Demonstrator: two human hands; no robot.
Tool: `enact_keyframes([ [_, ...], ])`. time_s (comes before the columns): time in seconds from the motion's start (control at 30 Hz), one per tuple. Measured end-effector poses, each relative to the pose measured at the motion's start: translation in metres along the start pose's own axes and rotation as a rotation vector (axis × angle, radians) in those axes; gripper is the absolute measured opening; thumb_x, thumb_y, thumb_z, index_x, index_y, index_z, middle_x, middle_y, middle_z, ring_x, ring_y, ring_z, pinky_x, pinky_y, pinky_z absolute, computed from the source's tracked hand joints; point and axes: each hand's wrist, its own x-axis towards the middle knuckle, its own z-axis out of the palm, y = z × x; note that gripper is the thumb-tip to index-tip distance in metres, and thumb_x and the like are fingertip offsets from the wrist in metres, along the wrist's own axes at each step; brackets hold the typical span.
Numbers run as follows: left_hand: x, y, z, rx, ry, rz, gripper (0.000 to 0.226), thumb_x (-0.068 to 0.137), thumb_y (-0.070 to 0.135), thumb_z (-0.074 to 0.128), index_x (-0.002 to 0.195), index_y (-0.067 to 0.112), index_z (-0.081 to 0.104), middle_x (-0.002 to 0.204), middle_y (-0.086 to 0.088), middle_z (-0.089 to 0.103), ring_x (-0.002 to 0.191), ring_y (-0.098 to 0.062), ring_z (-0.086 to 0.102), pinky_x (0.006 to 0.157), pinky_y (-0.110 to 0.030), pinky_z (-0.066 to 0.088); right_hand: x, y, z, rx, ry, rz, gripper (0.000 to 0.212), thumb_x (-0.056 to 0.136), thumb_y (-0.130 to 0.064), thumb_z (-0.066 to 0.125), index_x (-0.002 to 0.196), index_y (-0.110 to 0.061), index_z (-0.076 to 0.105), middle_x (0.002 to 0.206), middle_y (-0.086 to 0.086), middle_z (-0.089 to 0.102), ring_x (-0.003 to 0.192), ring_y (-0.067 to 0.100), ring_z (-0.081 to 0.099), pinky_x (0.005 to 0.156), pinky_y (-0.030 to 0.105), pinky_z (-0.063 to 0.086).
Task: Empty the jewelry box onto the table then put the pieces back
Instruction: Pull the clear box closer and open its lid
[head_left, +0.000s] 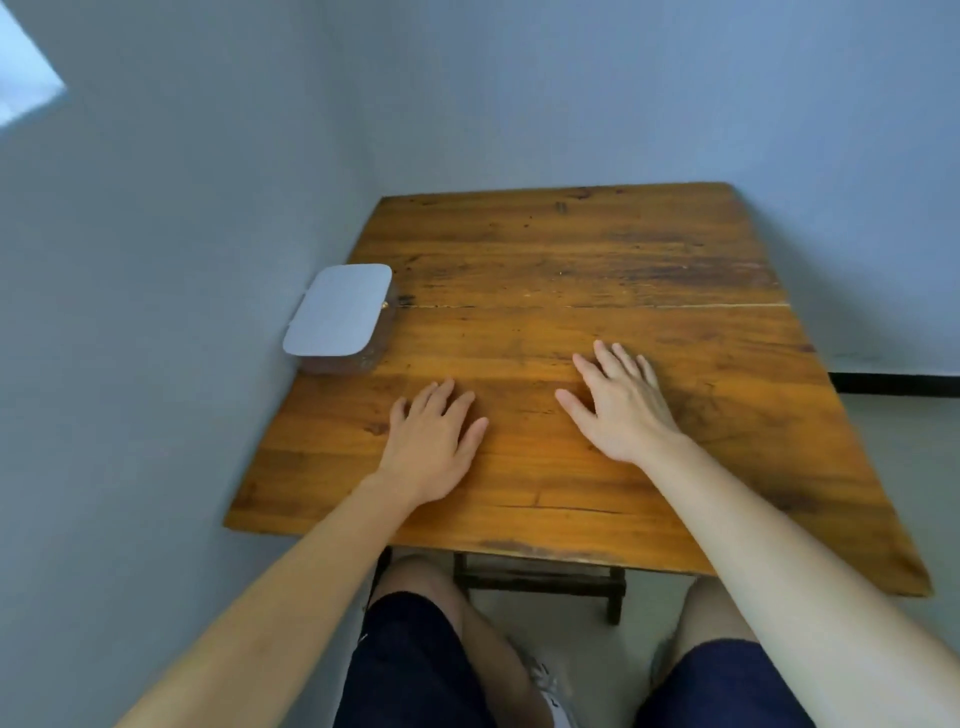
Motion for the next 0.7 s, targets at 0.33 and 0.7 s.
enact_keyframes([
  [0.33, 0.054, -0.046, -0.05, 0.096, 0.105, -0.237, 0.07, 0.1, 0.052, 0.034, 0.157, 0.019, 0.009, 0.165, -0.017, -0.009, 0.151, -0.036, -0.01, 0.118, -0.059, 0.003, -0.037, -0.018, 0.021, -0.008, 0.039, -0.013, 0.074, 0.097, -0.069, 0.01, 0.158, -0.03, 0.006, 0.167, 0.002, -0.006, 0.153, 0.021, -0.01, 0.124, 0.044, -0.004],
  [0.7, 0.046, -0.043, -0.028, 0.074, 0.085, -0.245, 0.07, 0.102, 0.05, 0.029, 0.157, 0.011, 0.008, 0.167, -0.009, 0.002, 0.153, -0.032, -0.002, 0.119, -0.058, 0.002, -0.037, -0.019, 0.022, 0.048, 0.116, -0.007, 0.072, 0.097, -0.068, 0.017, 0.158, -0.029, 0.018, 0.167, 0.001, 0.005, 0.154, 0.019, -0.002, 0.124, 0.043, 0.0],
])
